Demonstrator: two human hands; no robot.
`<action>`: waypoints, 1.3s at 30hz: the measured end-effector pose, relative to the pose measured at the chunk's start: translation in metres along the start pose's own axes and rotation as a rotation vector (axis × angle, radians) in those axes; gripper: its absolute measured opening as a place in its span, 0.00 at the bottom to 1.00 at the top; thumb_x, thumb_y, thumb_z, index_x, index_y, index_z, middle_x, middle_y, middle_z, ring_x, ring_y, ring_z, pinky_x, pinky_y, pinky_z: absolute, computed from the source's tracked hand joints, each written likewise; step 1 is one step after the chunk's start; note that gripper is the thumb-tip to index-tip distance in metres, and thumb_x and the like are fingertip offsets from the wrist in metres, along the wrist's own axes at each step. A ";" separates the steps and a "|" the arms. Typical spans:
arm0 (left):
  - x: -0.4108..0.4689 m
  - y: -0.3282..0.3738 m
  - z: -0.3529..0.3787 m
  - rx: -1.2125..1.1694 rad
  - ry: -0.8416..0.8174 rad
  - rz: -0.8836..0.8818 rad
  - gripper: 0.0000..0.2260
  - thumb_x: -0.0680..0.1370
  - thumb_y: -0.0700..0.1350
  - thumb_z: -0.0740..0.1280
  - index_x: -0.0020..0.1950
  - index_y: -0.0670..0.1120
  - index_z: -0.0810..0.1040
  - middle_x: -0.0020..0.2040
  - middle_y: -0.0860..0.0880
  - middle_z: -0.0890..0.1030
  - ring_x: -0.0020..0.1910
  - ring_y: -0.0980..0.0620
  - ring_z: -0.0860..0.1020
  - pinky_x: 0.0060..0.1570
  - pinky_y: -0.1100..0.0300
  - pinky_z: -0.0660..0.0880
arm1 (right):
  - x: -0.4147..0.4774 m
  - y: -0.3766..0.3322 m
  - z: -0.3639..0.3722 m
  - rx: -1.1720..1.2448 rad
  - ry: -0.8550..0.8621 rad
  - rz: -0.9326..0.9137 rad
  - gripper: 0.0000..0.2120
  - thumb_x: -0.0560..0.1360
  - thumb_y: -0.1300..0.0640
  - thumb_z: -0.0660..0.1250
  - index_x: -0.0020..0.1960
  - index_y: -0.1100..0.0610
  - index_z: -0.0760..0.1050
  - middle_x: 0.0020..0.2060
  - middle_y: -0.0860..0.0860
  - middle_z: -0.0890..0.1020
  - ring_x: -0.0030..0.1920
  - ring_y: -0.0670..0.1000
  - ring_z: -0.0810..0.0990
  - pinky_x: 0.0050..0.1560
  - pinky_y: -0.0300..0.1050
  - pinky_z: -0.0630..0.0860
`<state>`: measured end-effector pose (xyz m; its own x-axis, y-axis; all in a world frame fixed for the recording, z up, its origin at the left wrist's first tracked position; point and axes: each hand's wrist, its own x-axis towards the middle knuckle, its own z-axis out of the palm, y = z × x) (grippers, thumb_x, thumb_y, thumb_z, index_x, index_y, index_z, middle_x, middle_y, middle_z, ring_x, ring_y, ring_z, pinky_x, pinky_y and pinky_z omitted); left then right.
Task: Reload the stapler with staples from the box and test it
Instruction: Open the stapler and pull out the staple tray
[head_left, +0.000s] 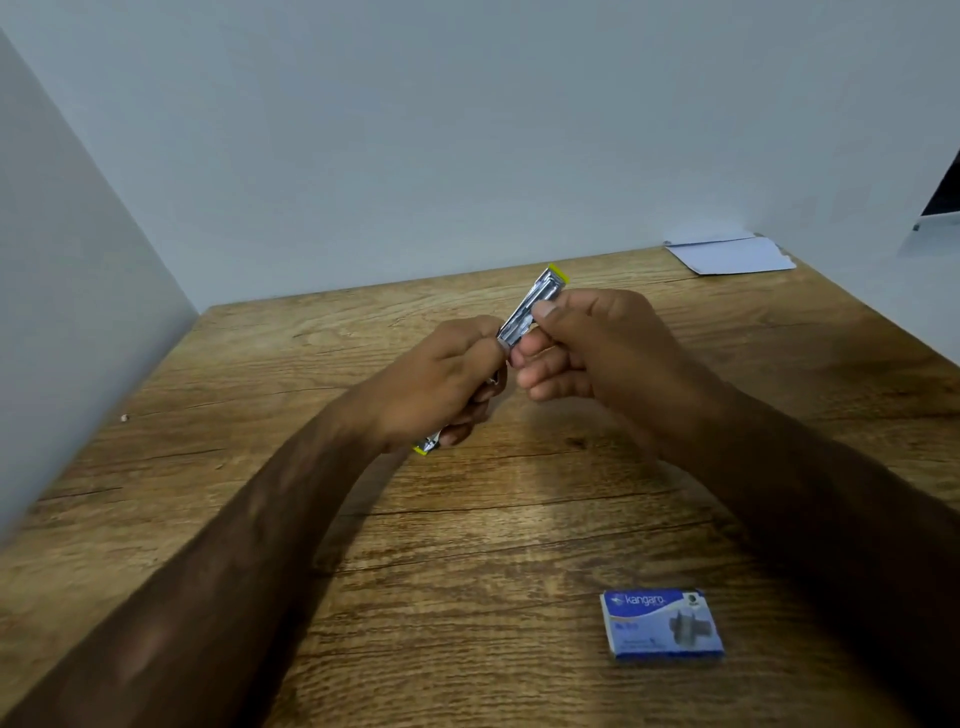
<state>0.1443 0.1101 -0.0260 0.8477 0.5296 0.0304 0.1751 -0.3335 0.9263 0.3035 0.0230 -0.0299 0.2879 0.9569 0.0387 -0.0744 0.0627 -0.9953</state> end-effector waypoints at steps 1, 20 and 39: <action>-0.001 0.000 0.001 0.017 0.005 -0.001 0.20 0.83 0.38 0.51 0.38 0.55 0.73 0.31 0.48 0.66 0.23 0.51 0.61 0.24 0.60 0.65 | 0.000 0.001 0.001 -0.045 0.009 -0.004 0.14 0.83 0.56 0.63 0.51 0.68 0.79 0.39 0.59 0.85 0.32 0.50 0.84 0.34 0.45 0.83; -0.005 -0.005 0.003 0.508 0.111 0.050 0.10 0.84 0.42 0.58 0.44 0.46 0.74 0.32 0.56 0.72 0.27 0.62 0.70 0.28 0.69 0.66 | -0.001 0.007 0.002 0.230 -0.149 0.253 0.05 0.79 0.64 0.62 0.49 0.61 0.76 0.33 0.53 0.81 0.30 0.50 0.82 0.30 0.43 0.81; -0.029 0.015 -0.022 0.253 -0.161 -0.297 0.05 0.82 0.39 0.59 0.55 0.44 0.74 0.39 0.45 0.79 0.30 0.46 0.73 0.26 0.59 0.71 | 0.001 -0.010 -0.027 -0.137 -0.429 0.377 0.15 0.71 0.69 0.73 0.56 0.60 0.79 0.38 0.57 0.86 0.32 0.50 0.85 0.28 0.39 0.81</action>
<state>0.1116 0.1072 -0.0052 0.8059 0.5096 -0.3015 0.5240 -0.3768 0.7638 0.3300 0.0160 -0.0228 -0.1492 0.9370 -0.3159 0.0356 -0.3142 -0.9487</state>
